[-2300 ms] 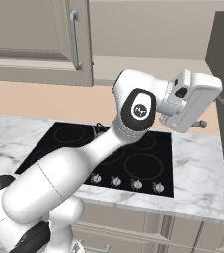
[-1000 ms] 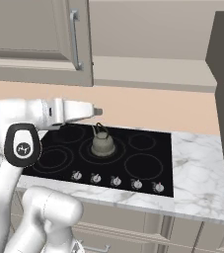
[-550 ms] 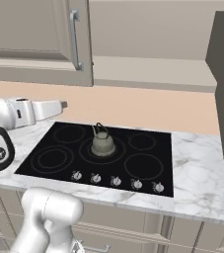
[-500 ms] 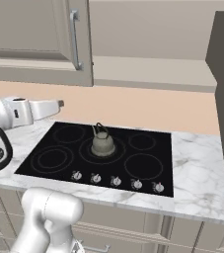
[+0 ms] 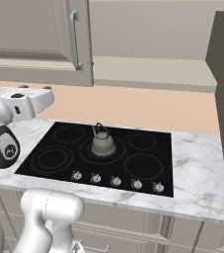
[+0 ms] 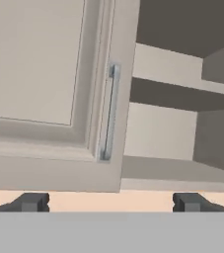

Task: Pick the pan from the cabinet and place it on the stove. Then turn on the stove burner for the pan.

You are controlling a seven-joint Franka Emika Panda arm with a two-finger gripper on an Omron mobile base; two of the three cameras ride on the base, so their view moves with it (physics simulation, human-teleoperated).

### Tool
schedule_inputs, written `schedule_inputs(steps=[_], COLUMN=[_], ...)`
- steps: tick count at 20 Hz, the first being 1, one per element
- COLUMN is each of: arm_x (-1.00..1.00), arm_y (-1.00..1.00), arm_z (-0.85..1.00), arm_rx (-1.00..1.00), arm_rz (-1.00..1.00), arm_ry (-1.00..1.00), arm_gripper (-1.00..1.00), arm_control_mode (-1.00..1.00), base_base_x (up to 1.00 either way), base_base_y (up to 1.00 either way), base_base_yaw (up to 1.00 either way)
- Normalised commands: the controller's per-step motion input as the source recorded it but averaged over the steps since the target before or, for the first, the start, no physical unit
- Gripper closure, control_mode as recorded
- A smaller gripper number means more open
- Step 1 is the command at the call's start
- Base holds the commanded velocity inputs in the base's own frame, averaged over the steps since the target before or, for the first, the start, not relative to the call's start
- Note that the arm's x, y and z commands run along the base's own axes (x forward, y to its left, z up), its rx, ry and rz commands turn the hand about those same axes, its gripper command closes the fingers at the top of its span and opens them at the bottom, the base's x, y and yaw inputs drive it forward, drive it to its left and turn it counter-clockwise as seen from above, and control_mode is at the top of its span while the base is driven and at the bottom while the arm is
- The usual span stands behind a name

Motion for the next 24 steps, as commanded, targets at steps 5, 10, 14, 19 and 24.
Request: schedule_inputs(steps=[5, 10, 14, 19, 24], arm_x=[0.41, 0.42, 0.42, 0.42, 0.33], arm_y=[0.00, 0.00, 0.00, 0.00, -0.04], arm_z=[0.17, 0.27, 0.30, 0.26, 0.25], arm_rx=[0.04, 0.01, 0.00, 0.00, 0.00], arm_rz=[0.21, 0.14, 0.06, 0.03, 0.00], arm_ry=[-0.18, -0.14, -0.09, -0.03, 0.00], arm_gripper=[-1.00, -1.00, -1.00, -1.00, -1.00], arm_control_mode=[-1.00, -1.00, -1.00, -1.00, -1.00], base_base_x=[0.00, 0.00, 0.00, 0.00, 0.00], base_base_y=[0.00, 0.00, 0.00, 0.00, 0.00], base_base_yaw=[0.00, 0.00, 0.00, 0.00, 0.00])
